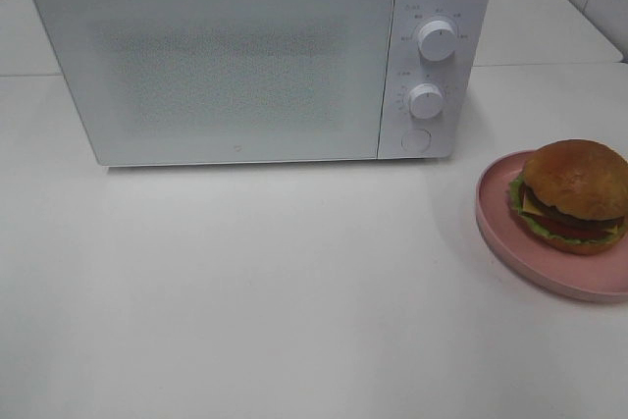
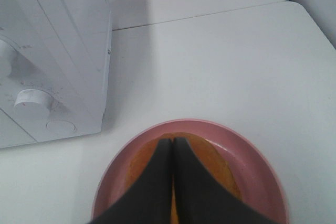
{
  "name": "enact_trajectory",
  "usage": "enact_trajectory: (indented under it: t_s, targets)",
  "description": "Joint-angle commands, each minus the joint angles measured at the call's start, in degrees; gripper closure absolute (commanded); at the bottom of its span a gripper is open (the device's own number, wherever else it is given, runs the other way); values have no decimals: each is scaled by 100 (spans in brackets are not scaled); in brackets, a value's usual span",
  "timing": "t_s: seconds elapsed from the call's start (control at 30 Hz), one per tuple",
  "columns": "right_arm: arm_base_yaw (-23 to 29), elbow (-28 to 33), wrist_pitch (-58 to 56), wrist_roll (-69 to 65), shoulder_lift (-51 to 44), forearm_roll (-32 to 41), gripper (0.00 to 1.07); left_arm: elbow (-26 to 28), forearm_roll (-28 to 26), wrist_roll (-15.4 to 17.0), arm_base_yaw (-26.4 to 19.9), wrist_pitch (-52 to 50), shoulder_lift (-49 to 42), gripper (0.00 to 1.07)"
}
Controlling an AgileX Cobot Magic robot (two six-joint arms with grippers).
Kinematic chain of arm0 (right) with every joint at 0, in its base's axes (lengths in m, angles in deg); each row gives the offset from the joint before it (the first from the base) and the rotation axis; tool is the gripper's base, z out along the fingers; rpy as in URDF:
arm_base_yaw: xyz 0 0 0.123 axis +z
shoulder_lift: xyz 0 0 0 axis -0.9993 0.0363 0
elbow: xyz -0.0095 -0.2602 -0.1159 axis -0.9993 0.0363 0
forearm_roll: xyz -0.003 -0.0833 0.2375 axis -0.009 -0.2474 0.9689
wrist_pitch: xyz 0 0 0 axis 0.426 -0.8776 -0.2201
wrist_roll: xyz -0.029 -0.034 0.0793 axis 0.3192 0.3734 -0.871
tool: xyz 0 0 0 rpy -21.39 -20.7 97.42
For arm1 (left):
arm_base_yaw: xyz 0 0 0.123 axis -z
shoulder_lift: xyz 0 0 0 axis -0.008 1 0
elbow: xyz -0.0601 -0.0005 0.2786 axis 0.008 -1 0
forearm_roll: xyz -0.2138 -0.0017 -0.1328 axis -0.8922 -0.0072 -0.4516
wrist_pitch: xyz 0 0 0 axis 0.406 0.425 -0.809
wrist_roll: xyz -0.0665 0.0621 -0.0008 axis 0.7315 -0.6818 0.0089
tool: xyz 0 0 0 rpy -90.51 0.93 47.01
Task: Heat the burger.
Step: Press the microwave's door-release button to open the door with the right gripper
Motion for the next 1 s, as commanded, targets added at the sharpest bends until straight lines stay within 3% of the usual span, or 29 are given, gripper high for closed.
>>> enact_trajectory:
  t_s: [0.03, 0.23, 0.33, 0.5, 0.57, 0.83, 1.0]
  targets:
    - [63, -46, 390, -92, 201, 0, 107, -17, -23, 6, -29, -86, -132, 106]
    - [905, -46, 1175, -109, 739, 0, 107, -17, -23, 6, -29, -86, -132, 106]
    - [1564, -46, 1616, -332, 1186, 0, 107, -17, -23, 6, -29, -86, -132, 106]
    - [2045, -69, 2028, -573, 1656, 0, 107, -17, -23, 6, -29, -86, -132, 106]
    - [2544, -286, 2177, -613, 2114, -17, 107, -17, -23, 6, -29, -86, -132, 106]
    - [3249, -980, 2177, -607, 3014, -29, 107, -17, -23, 6, -29, -86, -132, 106]
    - [3283, -1112, 2303, -762, 3312, -29, 107, -17, -23, 6, -29, -86, -132, 106]
